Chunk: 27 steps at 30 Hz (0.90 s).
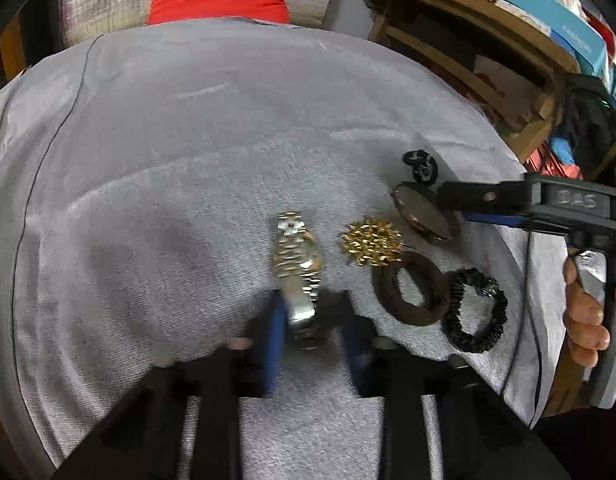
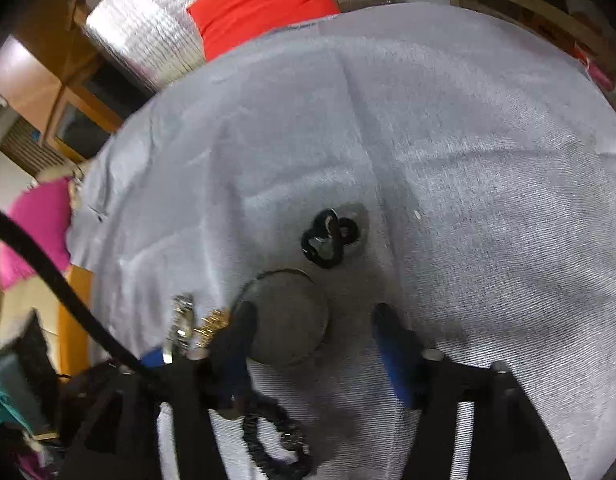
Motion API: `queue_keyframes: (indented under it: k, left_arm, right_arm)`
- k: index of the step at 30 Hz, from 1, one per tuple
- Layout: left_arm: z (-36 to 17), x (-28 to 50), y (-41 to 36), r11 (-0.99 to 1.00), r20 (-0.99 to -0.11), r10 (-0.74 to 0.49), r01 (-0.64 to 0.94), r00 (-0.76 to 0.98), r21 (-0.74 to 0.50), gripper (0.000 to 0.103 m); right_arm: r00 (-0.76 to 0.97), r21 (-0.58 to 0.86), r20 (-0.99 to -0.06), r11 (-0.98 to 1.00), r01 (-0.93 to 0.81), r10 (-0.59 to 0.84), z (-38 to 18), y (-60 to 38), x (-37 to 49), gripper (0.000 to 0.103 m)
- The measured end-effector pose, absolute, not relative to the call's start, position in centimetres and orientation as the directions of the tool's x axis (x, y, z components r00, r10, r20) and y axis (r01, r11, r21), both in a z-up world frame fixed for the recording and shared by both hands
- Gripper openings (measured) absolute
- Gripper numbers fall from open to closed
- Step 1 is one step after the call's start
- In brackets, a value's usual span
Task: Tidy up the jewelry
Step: 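Lift the watch with the left tool while the right tool lifts the bangle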
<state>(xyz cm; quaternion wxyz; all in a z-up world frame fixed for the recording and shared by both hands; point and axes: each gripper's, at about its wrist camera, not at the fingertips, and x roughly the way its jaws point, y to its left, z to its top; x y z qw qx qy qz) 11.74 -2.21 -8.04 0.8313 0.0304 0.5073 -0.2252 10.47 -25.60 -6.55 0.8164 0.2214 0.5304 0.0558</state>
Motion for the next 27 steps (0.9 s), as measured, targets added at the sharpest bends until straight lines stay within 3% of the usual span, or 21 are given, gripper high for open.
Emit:
queue_keyframes:
  k: [5,11,14,19,27]
  left_arm:
    - [-7.7,11.9,-1.3,0.9,-0.842,-0.376,0.37,0.387,-0.232,0.013]
    - [-4.8,10.8,0.3,0.885,-0.78,-0.427,0.39,0.457,-0.255,0.012]
    - [-4.4,10.8,1.0,0.881,-0.776,-0.436,0.393,0.457,-0.264,0.012]
    - [-4.9,10.9,1.2,0.881,-0.793,-0.429,0.393,0.432,-0.262,0.012]
    - [-2.4,10.3,3.6,0.867,-0.728,-0.484,0.382,0.486,-0.322,0.012]
  right_arm:
    - [0.412,0.411,-0.85,0.902,0.128,0.329,-6.8,-24.4,10.6,0.066]
    - [0.412,0.302,-0.878,0.95,0.084,0.243,-7.0,-21.5,11.2,0.068]
    - [0.422,0.269,-0.882,0.959,0.087,0.209,-7.2,-21.0,11.4,0.065]
    - [0.434,0.294,-0.874,0.949,0.115,0.219,-7.1,-21.6,11.2,0.064]
    - [0.463,0.408,-0.832,0.902,0.138,0.305,-5.7,-23.1,10.6,0.064]
